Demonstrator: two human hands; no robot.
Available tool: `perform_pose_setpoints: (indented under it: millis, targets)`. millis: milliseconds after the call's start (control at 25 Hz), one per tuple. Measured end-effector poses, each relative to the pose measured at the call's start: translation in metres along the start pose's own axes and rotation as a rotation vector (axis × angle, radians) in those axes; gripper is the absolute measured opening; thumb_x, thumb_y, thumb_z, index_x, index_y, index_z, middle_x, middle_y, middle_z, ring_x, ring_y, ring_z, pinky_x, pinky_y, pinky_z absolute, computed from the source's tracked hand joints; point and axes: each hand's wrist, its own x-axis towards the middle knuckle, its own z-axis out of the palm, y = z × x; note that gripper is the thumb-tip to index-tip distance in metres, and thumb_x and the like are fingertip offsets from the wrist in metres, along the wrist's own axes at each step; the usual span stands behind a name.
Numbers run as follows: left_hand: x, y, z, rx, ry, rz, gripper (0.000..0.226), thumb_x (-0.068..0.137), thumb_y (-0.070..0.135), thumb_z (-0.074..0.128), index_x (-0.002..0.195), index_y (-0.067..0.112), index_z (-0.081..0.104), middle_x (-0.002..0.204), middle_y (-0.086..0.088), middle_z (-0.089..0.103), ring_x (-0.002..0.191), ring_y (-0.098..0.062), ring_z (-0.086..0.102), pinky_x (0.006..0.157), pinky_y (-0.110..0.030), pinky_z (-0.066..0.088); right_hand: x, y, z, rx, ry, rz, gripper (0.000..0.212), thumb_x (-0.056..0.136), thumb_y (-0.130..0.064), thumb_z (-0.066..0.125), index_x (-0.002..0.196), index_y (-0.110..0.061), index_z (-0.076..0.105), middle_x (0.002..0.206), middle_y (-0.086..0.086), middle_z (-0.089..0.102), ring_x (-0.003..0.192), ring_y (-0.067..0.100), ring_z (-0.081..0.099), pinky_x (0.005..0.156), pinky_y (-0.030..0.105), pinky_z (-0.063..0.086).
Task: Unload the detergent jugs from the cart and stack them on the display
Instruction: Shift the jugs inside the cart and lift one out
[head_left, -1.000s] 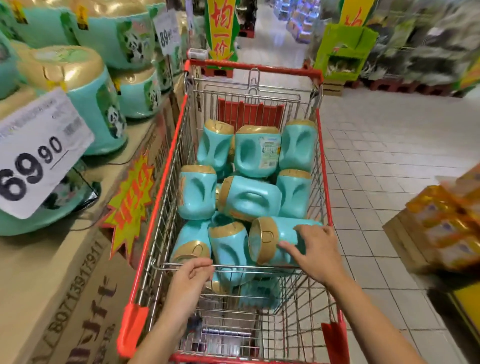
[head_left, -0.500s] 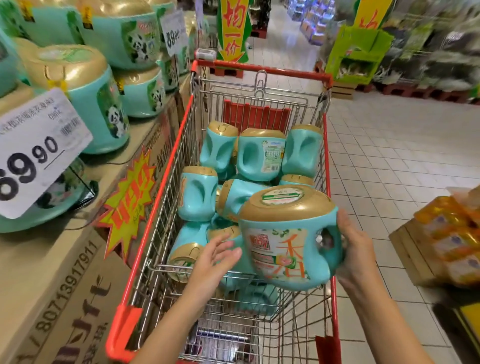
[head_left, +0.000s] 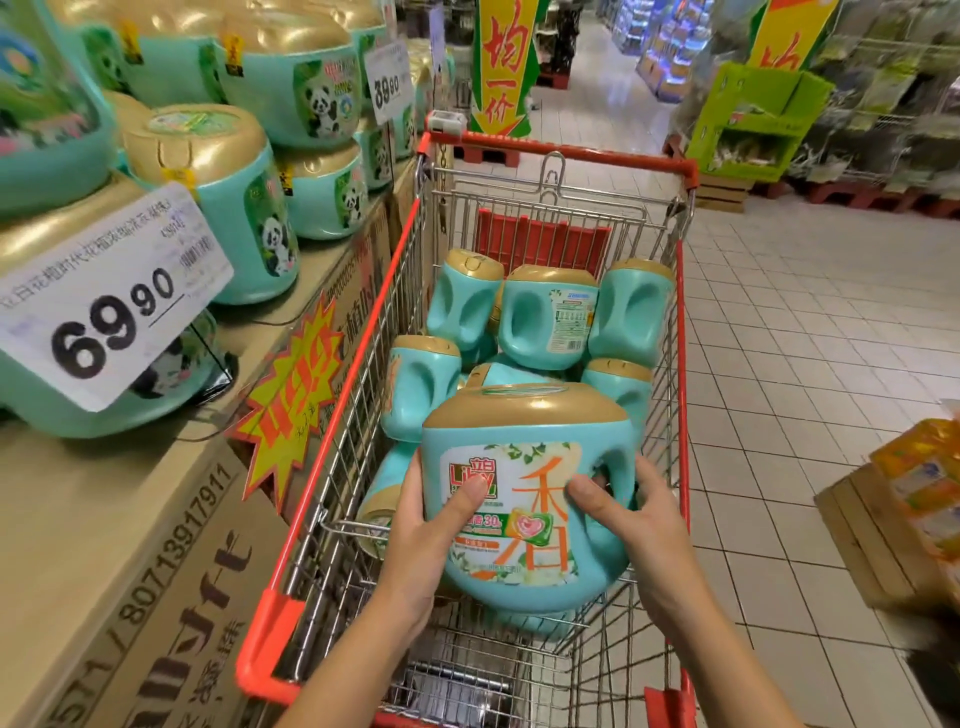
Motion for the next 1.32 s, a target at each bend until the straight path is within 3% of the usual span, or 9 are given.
perform_pose_setpoints:
  millis: [120, 320, 440, 560, 720, 800, 1120, 1320]
  targets:
    - [-0.024, 0.014, -0.009, 0.009, 0.098, 0.050, 0.080, 0.059, 0.051, 0.087, 0.130, 0.032, 0.055, 0.118, -0.007, 0.071, 0.105, -0.028, 0.070, 0.074, -0.035, 0.059, -0.003, -0.004, 0.018, -0.002, -0.084, -0.026, 0.060, 0.060, -0.021, 0.080, 0.113, -0.005, 0.060, 0.104, 0.014, 0.072, 0.091, 0.026, 0.072, 0.071, 0.029, 0.059]
    - [-0.095, 0.026, -0.020, -0.009, 0.398, 0.164, 0.071, 0.062, 0.045, 0.083, 0.127, 0.037, 0.056, 0.114, -0.005, 0.072, 0.101, -0.028, 0.071, 0.076, -0.040, 0.060, -0.011, 0.000, 0.048, -0.009, -0.410, -0.004, 0.054, 0.058, -0.016, 0.085, 0.106, -0.001, 0.063, 0.088, 0.009, 0.075, 0.077, 0.019, 0.072, 0.063, 0.024, 0.057]
    - [-0.150, 0.024, -0.014, -0.110, 0.619, 0.228, 0.072, 0.057, 0.042, 0.086, 0.123, 0.037, 0.059, 0.110, -0.008, 0.074, 0.096, -0.031, 0.072, 0.070, -0.040, 0.060, -0.028, 0.002, 0.069, -0.014, -0.615, 0.054, 0.065, 0.053, -0.020, 0.086, 0.106, 0.008, 0.060, 0.094, 0.027, 0.063, 0.083, 0.032, 0.063, 0.082, 0.046, 0.051]
    - [-0.209, 0.024, -0.010, -0.142, 0.831, 0.297, 0.070, 0.054, 0.039, 0.088, 0.119, 0.033, 0.061, 0.105, -0.006, 0.075, 0.091, -0.029, 0.074, 0.064, -0.034, 0.060, -0.061, 0.006, 0.097, -0.026, -0.814, 0.125, 0.075, 0.047, -0.024, 0.093, 0.101, 0.014, 0.056, 0.091, 0.036, 0.057, 0.084, 0.033, 0.058, 0.085, 0.057, 0.048]
    - [-0.300, 0.026, -0.008, -0.115, 1.067, 0.391, 0.065, 0.062, 0.037, 0.087, 0.119, 0.026, 0.060, 0.102, -0.007, 0.076, 0.086, -0.027, 0.075, 0.060, -0.030, 0.059, -0.127, 0.012, 0.134, -0.058, -1.085, 0.153, 0.056, 0.049, -0.032, 0.089, 0.093, -0.004, 0.069, 0.084, 0.018, 0.067, 0.070, 0.025, 0.066, 0.062, 0.031, 0.058]
    - [-0.347, 0.023, -0.008, -0.098, 1.155, 0.463, 0.054, 0.067, 0.036, 0.087, 0.115, 0.028, 0.064, 0.102, -0.007, 0.076, 0.086, -0.026, 0.075, 0.061, -0.028, 0.059, -0.166, 0.015, 0.149, -0.067, -1.213, 0.143, 0.056, 0.047, -0.033, 0.089, 0.094, -0.008, 0.072, 0.085, 0.012, 0.071, 0.070, 0.019, 0.068, 0.059, 0.026, 0.056]
    - [-0.555, 0.007, -0.001, -0.102, 1.412, 0.569, 0.063, 0.060, 0.041, 0.081, 0.117, 0.023, 0.061, 0.105, -0.012, 0.074, 0.091, -0.032, 0.073, 0.065, -0.031, 0.059, -0.367, 0.034, 0.186, -0.114, -1.513, 0.238, 0.052, 0.047, -0.021, 0.089, 0.092, -0.004, 0.071, 0.085, 0.017, 0.074, 0.069, 0.024, 0.072, 0.054, 0.027, 0.055]
    - [-0.673, 0.017, -0.001, -0.004, 1.547, 0.604, 0.089, 0.039, 0.025, 0.087, 0.121, 0.019, 0.053, 0.101, -0.010, 0.075, 0.086, -0.028, 0.074, 0.061, -0.028, 0.059, -0.495, 0.039, 0.210, -0.070, -1.663, 0.221, 0.052, 0.040, -0.034, 0.087, 0.086, -0.011, 0.073, 0.086, 0.017, 0.074, 0.069, 0.024, 0.073, 0.054, 0.027, 0.056]
